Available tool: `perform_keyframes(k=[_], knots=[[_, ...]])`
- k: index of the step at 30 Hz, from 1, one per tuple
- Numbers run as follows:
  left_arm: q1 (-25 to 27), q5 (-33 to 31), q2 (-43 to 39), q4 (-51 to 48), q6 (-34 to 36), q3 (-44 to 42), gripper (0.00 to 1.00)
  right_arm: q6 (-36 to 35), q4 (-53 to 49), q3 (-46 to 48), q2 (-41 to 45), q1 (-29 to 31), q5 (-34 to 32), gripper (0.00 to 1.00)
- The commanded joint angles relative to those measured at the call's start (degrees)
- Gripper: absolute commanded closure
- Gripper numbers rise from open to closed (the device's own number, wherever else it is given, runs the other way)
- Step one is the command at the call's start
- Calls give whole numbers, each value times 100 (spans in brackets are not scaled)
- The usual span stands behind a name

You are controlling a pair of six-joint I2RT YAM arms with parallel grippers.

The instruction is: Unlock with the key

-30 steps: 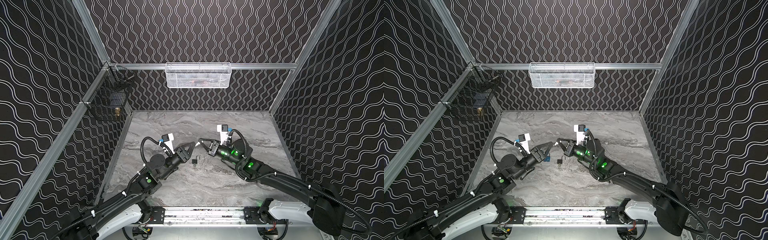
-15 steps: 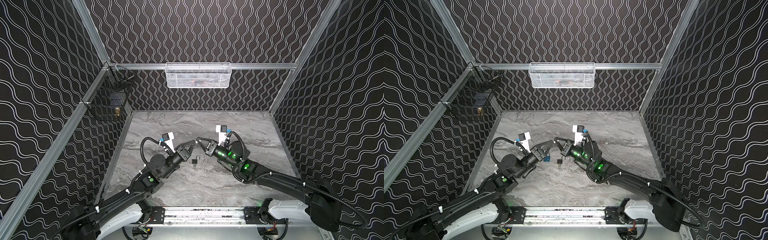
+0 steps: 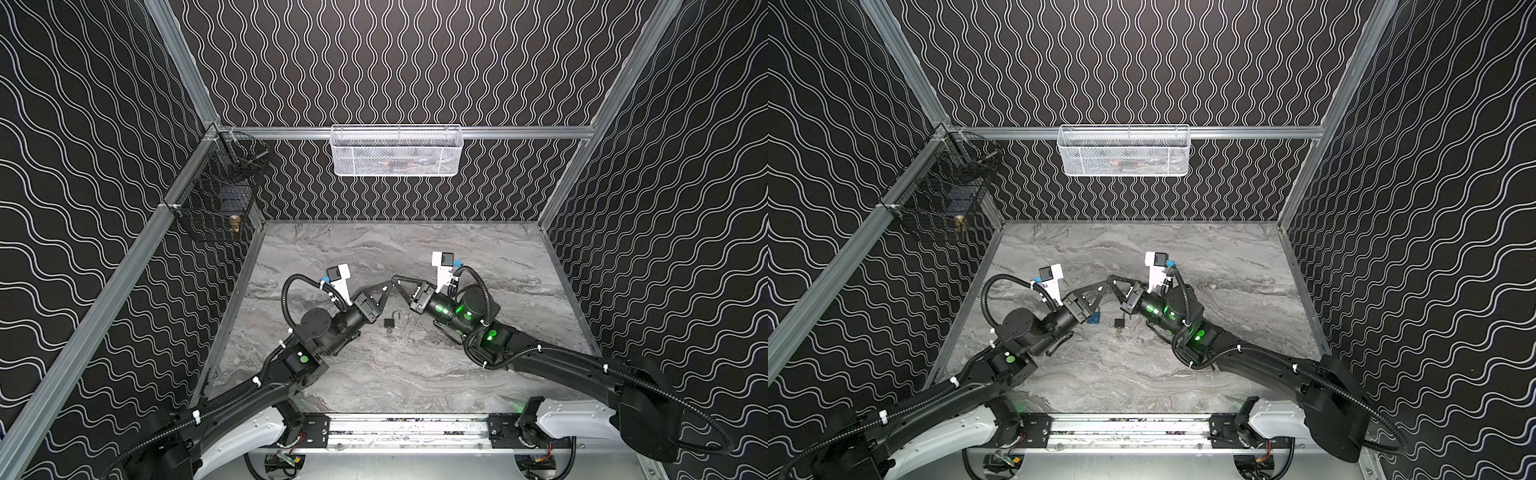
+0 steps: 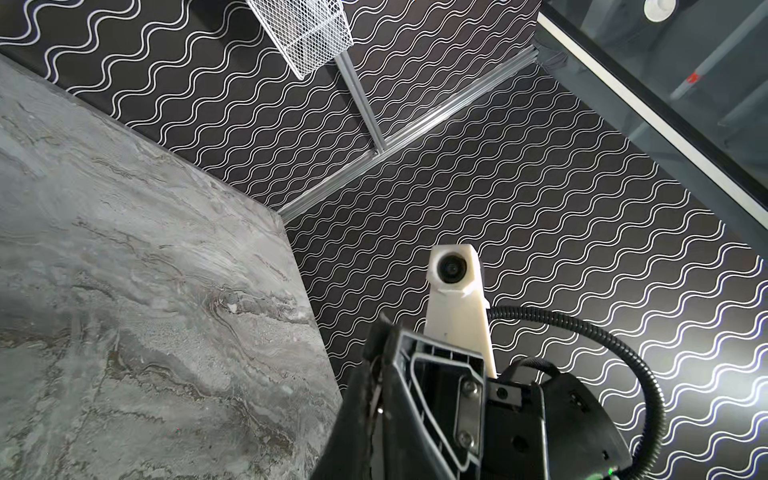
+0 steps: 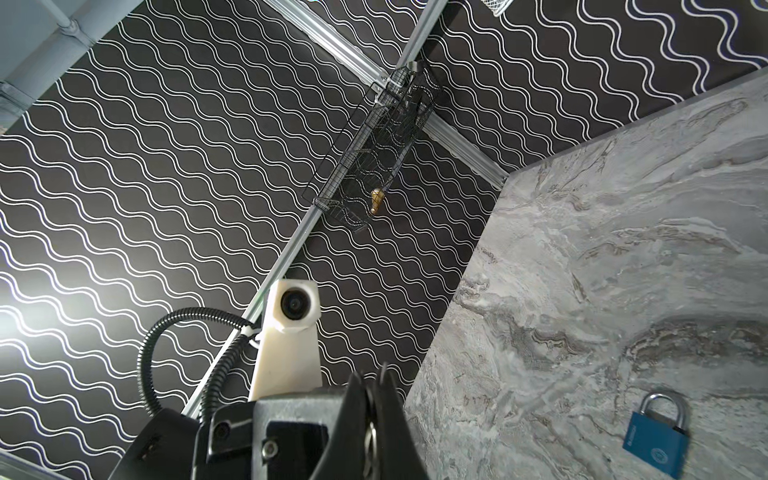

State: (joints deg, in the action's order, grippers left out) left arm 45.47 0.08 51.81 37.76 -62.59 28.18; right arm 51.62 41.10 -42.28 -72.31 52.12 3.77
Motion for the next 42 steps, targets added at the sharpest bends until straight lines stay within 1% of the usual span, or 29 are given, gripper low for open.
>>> perform_keyframes(k=[1, 3, 6, 9, 13, 20, 24, 27, 30, 37, 40, 42], knots=[[1, -97, -29, 160, 55, 46, 90, 8, 255, 40, 42, 11, -25, 100], [-3, -110, -31, 128, 58, 56, 90, -9, 219, 36, 59, 13, -41, 100], [-1, -104, -4, 85, 76, 64, 94, -33, 232, 34, 53, 9, -22, 100], [3, -63, 36, 23, 82, 82, 94, -60, 206, 14, 46, 13, -20, 100], [-3, -51, 28, -28, 62, 57, 89, -90, 218, 45, 103, 9, -86, 100], [3, -176, -135, -223, 119, 42, 87, -109, 165, 53, 134, 9, -115, 100], [-2, -192, -124, -235, 110, 56, 89, -90, 262, 98, 109, 9, -123, 100], [-3, -82, -54, -180, 158, 94, 93, -117, 216, 38, 88, 7, -79, 100], [-3, -69, -30, -157, 133, 87, 100, -129, 251, 95, 110, 9, -125, 100], [-11, -21, -181, -607, 307, 103, 100, -238, 98, 100, 197, 1, -157, 100], [-37, 4, -352, -1277, 534, 231, 100, -351, -94, 67, 293, -9, -156, 85], [-106, 101, -483, -1880, 767, 381, 100, -453, -310, 63, 394, -29, -158, 73]])
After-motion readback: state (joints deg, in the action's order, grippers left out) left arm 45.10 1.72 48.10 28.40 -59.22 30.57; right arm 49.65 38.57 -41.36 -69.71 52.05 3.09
